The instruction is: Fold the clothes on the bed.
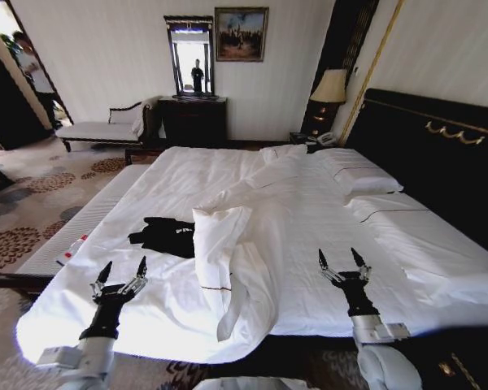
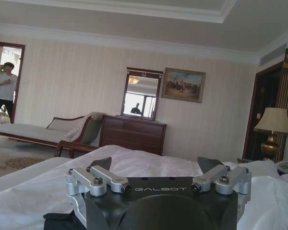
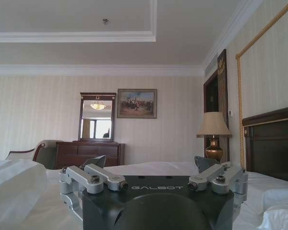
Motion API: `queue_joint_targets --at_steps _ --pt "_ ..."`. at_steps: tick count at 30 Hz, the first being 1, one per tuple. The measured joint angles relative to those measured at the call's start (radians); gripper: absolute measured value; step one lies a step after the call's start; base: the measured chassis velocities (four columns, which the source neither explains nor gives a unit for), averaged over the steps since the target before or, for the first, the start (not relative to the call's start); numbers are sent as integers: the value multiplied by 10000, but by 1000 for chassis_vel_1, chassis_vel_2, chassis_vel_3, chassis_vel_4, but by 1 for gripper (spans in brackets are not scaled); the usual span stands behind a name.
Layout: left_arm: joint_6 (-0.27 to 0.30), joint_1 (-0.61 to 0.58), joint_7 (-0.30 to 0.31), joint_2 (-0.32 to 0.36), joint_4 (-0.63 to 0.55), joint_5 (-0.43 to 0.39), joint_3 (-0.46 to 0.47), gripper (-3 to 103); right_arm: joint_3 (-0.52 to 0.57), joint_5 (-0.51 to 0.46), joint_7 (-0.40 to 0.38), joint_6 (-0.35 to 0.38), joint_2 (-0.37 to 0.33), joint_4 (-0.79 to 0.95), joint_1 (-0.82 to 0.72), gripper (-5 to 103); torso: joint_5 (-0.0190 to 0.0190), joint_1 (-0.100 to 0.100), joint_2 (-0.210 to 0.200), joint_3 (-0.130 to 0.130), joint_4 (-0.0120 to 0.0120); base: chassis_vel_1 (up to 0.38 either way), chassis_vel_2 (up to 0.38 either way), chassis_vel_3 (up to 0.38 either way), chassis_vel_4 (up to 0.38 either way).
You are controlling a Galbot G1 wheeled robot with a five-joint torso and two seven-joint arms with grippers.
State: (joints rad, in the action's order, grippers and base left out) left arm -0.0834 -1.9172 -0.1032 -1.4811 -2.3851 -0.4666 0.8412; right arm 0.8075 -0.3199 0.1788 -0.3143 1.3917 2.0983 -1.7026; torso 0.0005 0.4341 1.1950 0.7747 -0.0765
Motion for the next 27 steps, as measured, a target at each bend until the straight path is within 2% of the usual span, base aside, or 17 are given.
queue_joint_targets --at_steps 6,18,27 --pt "21 2 7 89 -3 -30 87 100 -27 20 20 -15 -7 -77 118 100 -11 3 -1 1 2 -30 4 11 -1" --pt "13 29 10 109 104 -67 108 100 -45 55 20 29 -16 -109 160 100 -5 1 0 0 0 0 0 0 0" --pt "10 101 9 135 238 -64 79 100 -42 81 26 -41 15 -175 142 100 -8 2 0 0 1 -17 123 18 -122"
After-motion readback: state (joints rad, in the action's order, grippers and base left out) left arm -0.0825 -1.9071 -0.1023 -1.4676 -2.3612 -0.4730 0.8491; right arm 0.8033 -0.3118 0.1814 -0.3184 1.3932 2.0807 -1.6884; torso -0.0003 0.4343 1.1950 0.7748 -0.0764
